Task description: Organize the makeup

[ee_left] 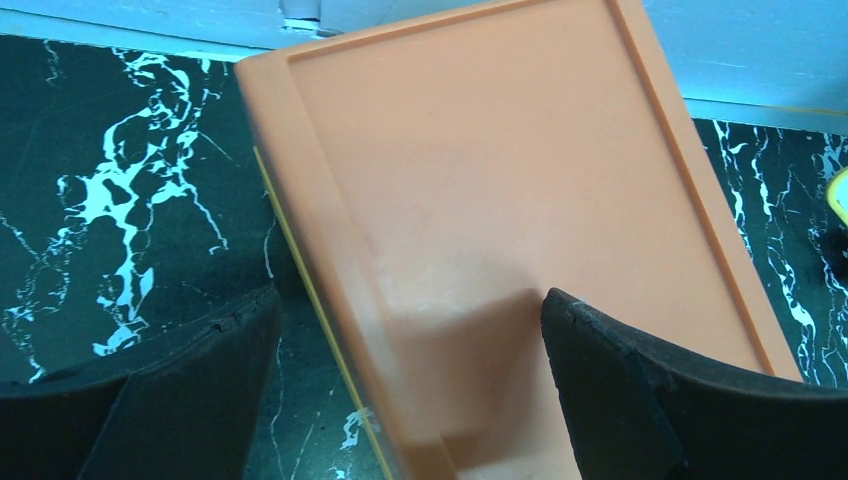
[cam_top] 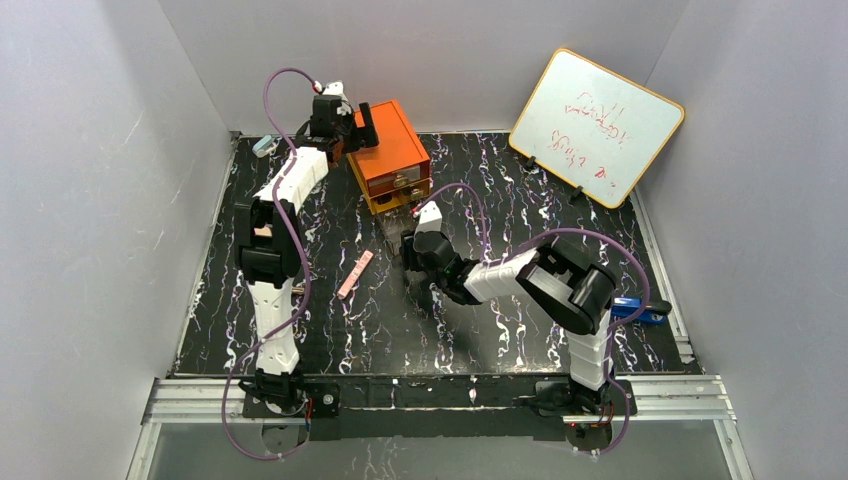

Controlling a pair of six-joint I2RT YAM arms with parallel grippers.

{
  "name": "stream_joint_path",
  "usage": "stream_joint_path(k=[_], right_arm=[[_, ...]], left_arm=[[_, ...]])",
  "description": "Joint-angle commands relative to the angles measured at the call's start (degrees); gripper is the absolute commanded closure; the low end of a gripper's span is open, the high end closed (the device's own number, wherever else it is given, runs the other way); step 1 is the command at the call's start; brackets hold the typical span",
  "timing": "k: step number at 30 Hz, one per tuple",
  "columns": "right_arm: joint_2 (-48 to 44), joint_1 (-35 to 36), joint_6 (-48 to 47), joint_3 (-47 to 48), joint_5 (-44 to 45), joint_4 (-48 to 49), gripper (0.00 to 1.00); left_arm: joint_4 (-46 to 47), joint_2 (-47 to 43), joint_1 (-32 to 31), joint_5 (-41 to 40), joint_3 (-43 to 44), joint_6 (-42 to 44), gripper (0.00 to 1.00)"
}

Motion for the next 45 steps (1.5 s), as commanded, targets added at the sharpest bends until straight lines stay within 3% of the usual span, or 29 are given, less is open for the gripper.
stream_joint_path(k=[1, 11, 15, 22, 27, 32, 41, 45], right_arm=[[-3.69, 0.60, -0.10, -0.29, 4.52, -7.78, 0.43], [-17.38, 3.45, 0.39, -3.56, 10.35, -13.61, 0.31], [-18.92, 4.26, 3.50, 1.88, 10.15, -21.28, 0.29], [-4.46, 4.39, 19.79, 35.46, 6.15, -54.35, 0.29], [4.03, 4.43, 29.73, 46.92, -4.52, -56.60, 0.29], [11.57, 4.37, 38.40, 58.47, -6.51, -66.26, 0.24], [14.68, 4.41, 43.11, 56.24, -12.11, -61.54, 0.25], [18.64, 4.43, 43.80, 61.01, -13.60, -64.32, 0.27]], left_arm=[[-11.07, -0.60, 1.69, -4.10, -2.13, 4.39, 0.02], [-11.98, -1.42, 2.90, -4.27, -2.48, 5.15, 0.02], [-12.10, -1.40, 3.27, -3.95, -2.53, 5.08, 0.02], [-12.41, -2.00, 3.91, -3.28, -2.50, 4.75, 0.01], [-12.74, -3.08, 4.38, -3.16, -2.78, 4.95, 0.01], [-12.76, -5.01, 5.37, -2.64, -3.79, 5.26, 0.02], [-10.92, -9.54, 7.50, -2.26, -9.40, 5.65, 0.02], [-10.58, -9.73, 7.68, -1.65, -9.41, 5.42, 0.02]])
